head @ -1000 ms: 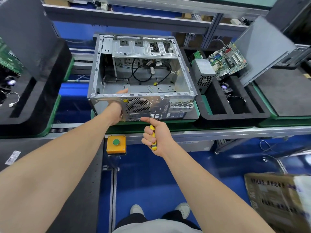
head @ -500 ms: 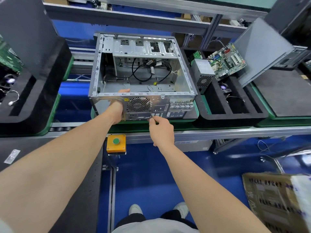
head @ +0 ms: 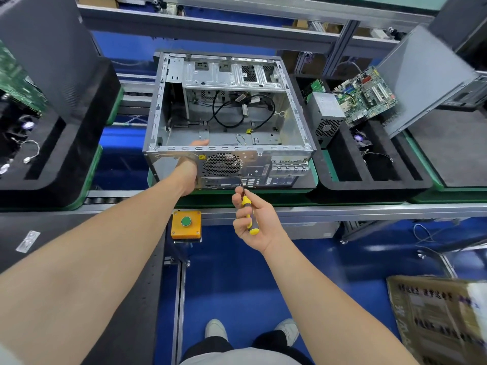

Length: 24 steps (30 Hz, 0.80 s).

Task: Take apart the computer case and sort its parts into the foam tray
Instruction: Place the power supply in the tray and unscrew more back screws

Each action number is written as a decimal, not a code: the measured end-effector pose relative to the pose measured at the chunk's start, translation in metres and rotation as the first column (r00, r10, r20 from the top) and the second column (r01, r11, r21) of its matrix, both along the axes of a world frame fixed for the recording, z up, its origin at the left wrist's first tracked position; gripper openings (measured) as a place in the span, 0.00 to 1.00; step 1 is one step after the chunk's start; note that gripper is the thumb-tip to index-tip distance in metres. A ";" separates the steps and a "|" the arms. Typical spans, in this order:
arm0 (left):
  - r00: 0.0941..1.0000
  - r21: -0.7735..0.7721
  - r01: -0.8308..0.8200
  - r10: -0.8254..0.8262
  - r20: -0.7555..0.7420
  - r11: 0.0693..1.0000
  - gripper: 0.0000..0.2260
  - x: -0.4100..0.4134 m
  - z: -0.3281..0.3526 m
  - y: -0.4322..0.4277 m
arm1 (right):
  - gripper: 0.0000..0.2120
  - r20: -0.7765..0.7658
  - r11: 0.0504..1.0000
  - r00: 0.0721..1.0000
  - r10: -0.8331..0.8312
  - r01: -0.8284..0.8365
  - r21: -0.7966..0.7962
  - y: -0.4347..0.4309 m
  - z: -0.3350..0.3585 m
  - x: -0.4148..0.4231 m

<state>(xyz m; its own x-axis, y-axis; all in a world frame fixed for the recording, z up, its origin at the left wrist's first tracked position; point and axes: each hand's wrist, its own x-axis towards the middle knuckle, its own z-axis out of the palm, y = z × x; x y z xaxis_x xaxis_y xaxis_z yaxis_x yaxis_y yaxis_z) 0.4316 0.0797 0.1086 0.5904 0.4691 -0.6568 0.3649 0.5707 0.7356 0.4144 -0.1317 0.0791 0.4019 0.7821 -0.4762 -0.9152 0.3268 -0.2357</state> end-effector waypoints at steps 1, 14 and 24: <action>1.000 -0.007 -0.008 0.008 -0.002 1.000 0.17 0.000 -0.001 0.000 | 0.10 -0.037 0.997 0.999 -0.025 0.027 0.068 0.001 -0.001 -0.002; 1.000 0.018 -0.007 0.006 0.028 1.000 0.15 0.000 0.001 -0.001 | 0.11 0.664 0.427 0.320 0.676 0.564 -0.707 0.014 0.008 -0.002; 0.999 -0.016 -0.045 0.045 0.000 0.999 0.20 0.001 0.008 -0.004 | 0.09 0.676 0.600 0.620 0.399 0.381 -0.704 0.014 0.004 0.001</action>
